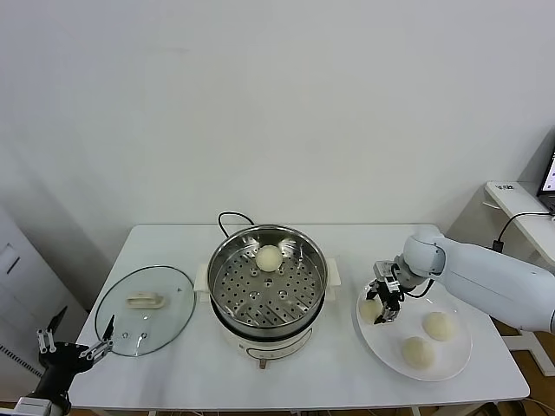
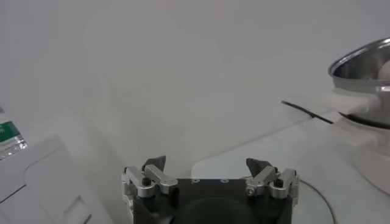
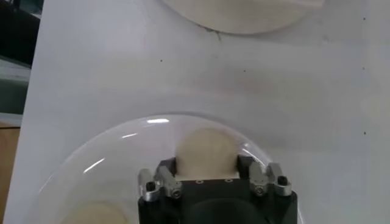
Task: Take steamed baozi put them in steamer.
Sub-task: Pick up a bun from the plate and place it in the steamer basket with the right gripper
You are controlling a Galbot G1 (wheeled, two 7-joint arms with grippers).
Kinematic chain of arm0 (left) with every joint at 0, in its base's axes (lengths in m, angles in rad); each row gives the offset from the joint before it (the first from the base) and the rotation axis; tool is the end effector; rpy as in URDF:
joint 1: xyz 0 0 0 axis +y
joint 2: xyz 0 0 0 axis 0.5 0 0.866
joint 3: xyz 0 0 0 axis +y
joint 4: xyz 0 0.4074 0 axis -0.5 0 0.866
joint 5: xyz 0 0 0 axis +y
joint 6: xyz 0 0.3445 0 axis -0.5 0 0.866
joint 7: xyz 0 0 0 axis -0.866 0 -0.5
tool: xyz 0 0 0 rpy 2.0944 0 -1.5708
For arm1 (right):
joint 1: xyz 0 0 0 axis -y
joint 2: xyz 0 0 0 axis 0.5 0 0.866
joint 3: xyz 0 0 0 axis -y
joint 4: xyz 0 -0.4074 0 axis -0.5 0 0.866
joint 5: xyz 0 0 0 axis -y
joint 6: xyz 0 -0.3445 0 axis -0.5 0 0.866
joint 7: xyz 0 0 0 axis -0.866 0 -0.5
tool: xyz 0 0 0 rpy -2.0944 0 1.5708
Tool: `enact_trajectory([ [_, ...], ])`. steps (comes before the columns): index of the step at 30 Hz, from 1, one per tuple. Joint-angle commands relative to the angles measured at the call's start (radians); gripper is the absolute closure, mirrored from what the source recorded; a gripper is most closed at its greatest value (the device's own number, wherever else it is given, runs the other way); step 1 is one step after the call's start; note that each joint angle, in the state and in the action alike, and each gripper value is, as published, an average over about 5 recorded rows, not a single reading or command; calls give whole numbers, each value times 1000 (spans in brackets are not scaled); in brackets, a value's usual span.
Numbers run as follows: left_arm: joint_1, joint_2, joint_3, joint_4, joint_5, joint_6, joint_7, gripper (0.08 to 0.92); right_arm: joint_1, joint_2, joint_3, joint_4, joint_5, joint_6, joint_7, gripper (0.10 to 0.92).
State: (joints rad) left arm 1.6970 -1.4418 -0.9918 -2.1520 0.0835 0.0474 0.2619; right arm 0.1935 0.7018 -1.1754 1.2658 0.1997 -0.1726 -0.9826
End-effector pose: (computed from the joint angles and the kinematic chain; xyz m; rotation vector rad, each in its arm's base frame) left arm 0.0837 0.1569 -0.3145 0.0910 -2.9187 -0.6399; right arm 0.5338 -0.1797 -0.2273 1.4152 -1.3626 1.2794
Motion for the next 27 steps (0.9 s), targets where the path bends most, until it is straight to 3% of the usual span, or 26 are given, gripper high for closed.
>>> enact_trajectory([
  [1,0,2,-1,-1,-1,1,0,177,111,-10,-27,10,58,0,-12,580],
  [9,-9,6,2,-3,-1,4,0,177,548,92,-146,-40,336,7,-142,595],
  [14,-16,3,5,-8,0,7,-1,177,735,192,-206,-20,507,-70,-201,593],
  [27,-12,-13,7,-21,0,8,-1,177,481,399,-167,198,597,-295,3,592],
])
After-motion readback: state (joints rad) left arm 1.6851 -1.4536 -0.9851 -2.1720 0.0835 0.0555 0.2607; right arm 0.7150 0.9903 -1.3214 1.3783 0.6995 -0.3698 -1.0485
